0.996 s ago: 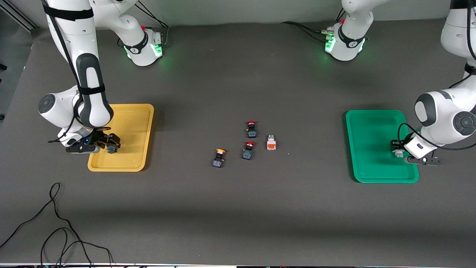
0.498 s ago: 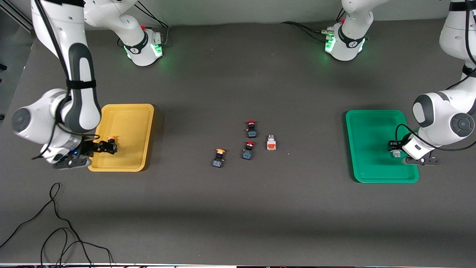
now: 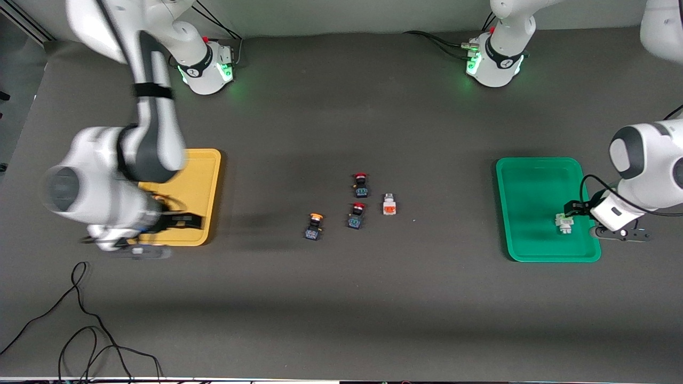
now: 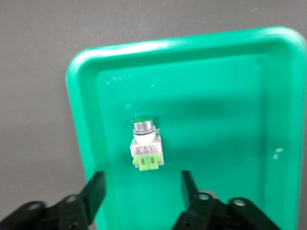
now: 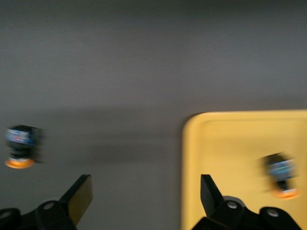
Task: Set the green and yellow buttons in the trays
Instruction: 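Release the yellow button in the yellow tray while the left gripper releases green, then grasp another yellow button with the right gripper while the left gripper reaches orange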
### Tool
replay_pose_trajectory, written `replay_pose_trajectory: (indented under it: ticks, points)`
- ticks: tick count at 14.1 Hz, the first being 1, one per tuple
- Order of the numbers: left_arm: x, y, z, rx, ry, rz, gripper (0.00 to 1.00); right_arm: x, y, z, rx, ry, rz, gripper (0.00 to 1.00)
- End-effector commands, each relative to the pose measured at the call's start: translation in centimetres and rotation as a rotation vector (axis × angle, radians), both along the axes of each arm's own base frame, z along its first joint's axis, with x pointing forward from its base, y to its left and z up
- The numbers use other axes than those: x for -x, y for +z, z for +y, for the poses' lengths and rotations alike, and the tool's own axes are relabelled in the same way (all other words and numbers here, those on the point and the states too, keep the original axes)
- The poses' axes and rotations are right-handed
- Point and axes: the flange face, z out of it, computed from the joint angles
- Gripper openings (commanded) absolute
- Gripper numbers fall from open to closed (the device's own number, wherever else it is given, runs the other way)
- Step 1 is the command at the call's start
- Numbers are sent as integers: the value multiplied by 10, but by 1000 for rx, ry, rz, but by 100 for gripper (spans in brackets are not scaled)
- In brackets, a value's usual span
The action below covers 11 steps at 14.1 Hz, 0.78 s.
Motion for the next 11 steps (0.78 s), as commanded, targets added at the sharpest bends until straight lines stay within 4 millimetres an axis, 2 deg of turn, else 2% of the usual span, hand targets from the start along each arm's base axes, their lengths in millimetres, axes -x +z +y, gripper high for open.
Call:
replay_pose_trajectory:
  ticks: [1, 2, 3, 4, 6, 8, 9, 11]
  points:
    - [-3, 29, -6, 3, -20, 24, 99, -3, -15, 98, 36, -115, -6, 100]
    - [-2, 27, -8, 10, -19, 30, 100, 1, -25, 128, 36, -153, 0, 100]
    - [-5, 38, -23, 19, -22, 27, 100, 7, -35, 159, 33, -185, 7, 100]
    - [-6, 58, -53, 29, -45, 22, 100, 11, -43, 183, 33, -222, 9, 100]
    - [-13, 95, -101, 36, -22, 38, 100, 15, -65, 209, 53, -327, 17, 100]
    - [-19, 129, -169, 45, 19, 54, 100, 14, -89, 223, 49, -367, -11, 100]
    - [-18, 137, -205, 52, 28, 46, 100, 15, -102, 230, 47, -363, -39, 100]
    - [-14, 137, -270, 94, 90, 39, 100, 25, -136, 243, 67, -353, -51, 100]
